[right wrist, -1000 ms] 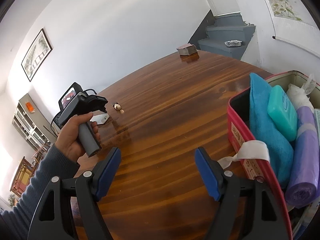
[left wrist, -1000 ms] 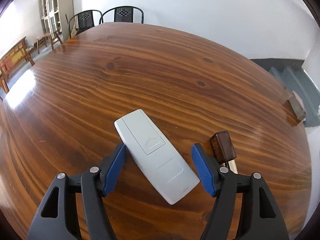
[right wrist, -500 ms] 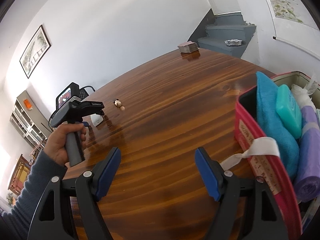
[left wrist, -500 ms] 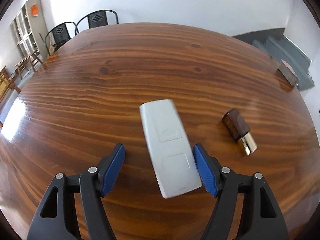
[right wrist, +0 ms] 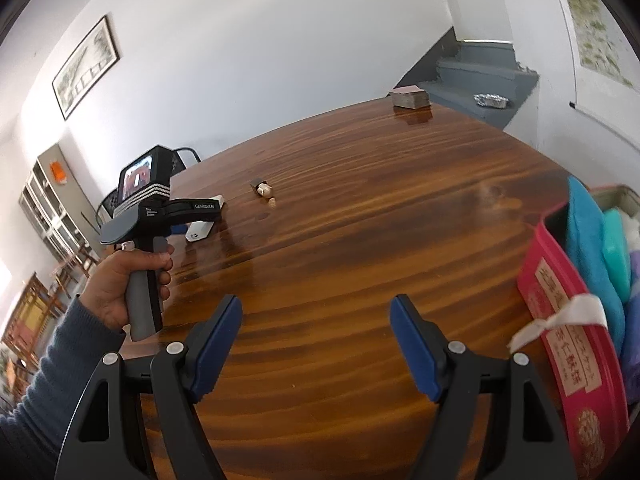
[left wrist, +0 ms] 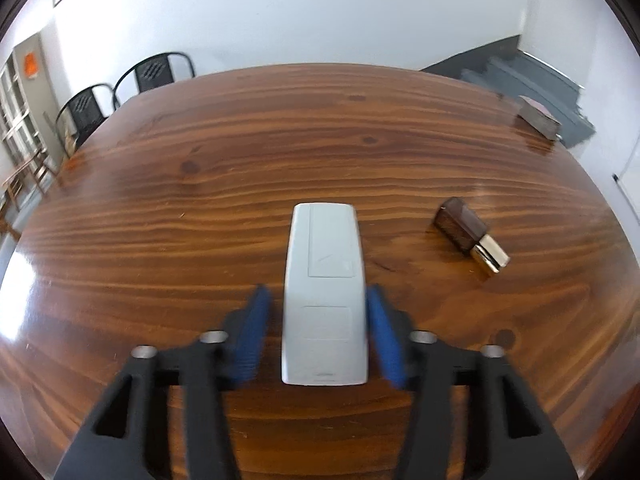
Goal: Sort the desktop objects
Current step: 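Grasp the white rectangular case with the left gripper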
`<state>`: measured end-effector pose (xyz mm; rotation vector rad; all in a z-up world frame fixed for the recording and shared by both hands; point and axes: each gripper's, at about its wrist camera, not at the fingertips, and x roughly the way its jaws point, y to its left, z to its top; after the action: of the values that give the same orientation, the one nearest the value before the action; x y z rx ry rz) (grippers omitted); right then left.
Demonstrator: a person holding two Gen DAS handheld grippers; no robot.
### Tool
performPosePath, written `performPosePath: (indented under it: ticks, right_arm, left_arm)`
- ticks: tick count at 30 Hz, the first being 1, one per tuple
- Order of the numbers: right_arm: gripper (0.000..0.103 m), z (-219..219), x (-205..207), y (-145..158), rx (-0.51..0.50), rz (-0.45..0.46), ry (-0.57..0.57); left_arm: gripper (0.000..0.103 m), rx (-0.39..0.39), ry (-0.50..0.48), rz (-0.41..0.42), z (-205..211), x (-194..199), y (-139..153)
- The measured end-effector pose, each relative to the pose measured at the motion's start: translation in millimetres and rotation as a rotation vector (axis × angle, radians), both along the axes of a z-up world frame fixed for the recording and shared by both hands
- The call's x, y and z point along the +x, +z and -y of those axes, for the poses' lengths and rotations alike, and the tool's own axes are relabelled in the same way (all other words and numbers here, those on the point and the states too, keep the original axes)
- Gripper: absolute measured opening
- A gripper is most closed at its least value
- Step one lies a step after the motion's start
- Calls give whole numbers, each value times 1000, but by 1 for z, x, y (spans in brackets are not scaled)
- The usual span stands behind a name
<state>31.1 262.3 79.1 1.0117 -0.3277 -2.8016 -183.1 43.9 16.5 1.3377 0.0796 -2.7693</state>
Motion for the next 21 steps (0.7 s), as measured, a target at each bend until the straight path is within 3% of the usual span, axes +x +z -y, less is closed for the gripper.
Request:
performPosePath:
  ticks: [6,16,21]
  right_arm:
    - [80,19,-46,-4,61,42,43]
    - [80,68,-146,-19,118,93,151]
    - [71,88,-191,-21,122,128,207]
  left_arm:
    - [42,64,-17,4,11,2,3]
    - [42,116,19,-56,36,11,26]
    - [42,71,54,-63,43,8,24]
